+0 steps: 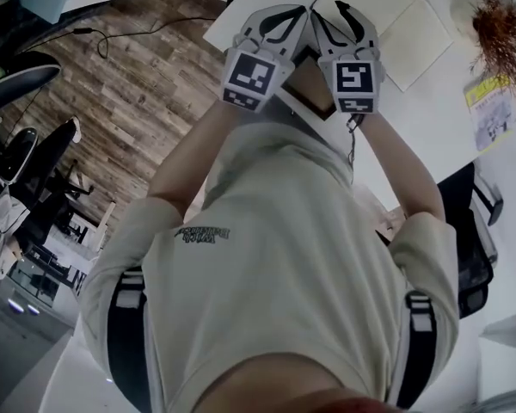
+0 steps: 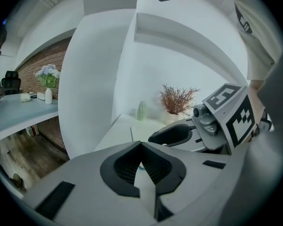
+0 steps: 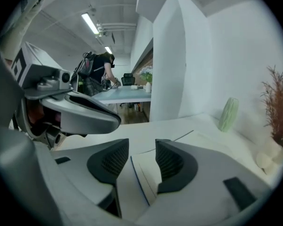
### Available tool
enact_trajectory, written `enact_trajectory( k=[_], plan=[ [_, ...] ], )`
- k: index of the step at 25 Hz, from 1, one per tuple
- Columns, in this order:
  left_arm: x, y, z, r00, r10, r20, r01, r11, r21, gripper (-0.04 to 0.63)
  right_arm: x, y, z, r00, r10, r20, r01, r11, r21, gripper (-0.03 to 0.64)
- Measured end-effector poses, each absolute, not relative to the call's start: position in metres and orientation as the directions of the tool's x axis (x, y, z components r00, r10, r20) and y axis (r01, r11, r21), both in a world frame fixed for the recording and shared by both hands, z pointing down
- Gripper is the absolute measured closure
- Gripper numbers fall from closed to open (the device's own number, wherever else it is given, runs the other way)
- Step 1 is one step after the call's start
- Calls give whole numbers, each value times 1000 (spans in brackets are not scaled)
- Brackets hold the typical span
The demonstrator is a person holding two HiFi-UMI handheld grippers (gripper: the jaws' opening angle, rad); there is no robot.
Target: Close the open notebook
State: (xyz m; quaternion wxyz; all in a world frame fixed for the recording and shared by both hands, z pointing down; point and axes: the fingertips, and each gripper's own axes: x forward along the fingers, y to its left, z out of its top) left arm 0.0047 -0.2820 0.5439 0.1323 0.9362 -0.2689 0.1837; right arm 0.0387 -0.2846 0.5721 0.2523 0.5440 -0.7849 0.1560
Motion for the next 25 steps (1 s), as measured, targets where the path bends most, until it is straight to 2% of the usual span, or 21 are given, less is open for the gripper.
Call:
enact_trajectory(
  k=[5, 9, 14, 20, 25],
  plan=[
    [5, -282, 562, 781, -442, 441, -557, -813, 171, 584, 36, -288, 604, -255, -722, 644, -918, 389, 73, 436],
    [5, -280, 571, 779, -432, 455, -556, -811, 183, 584, 36, -289, 614, -238, -714, 659, -913, 395, 99, 448],
    [2, -286, 571, 772, -440, 459, -564, -807, 176, 584, 31, -287, 604, -276, -732, 623, -911, 406, 74, 555],
    [14, -279, 539, 798, -421, 430, -532, -828, 175, 584, 44, -278, 560, -261, -796, 546, -949, 316, 7, 580],
    [49, -253, 503, 853, -343, 393, -431, -888, 159, 584, 71, -246, 511, -191, -859, 475, -978, 208, -15, 584]
  ],
)
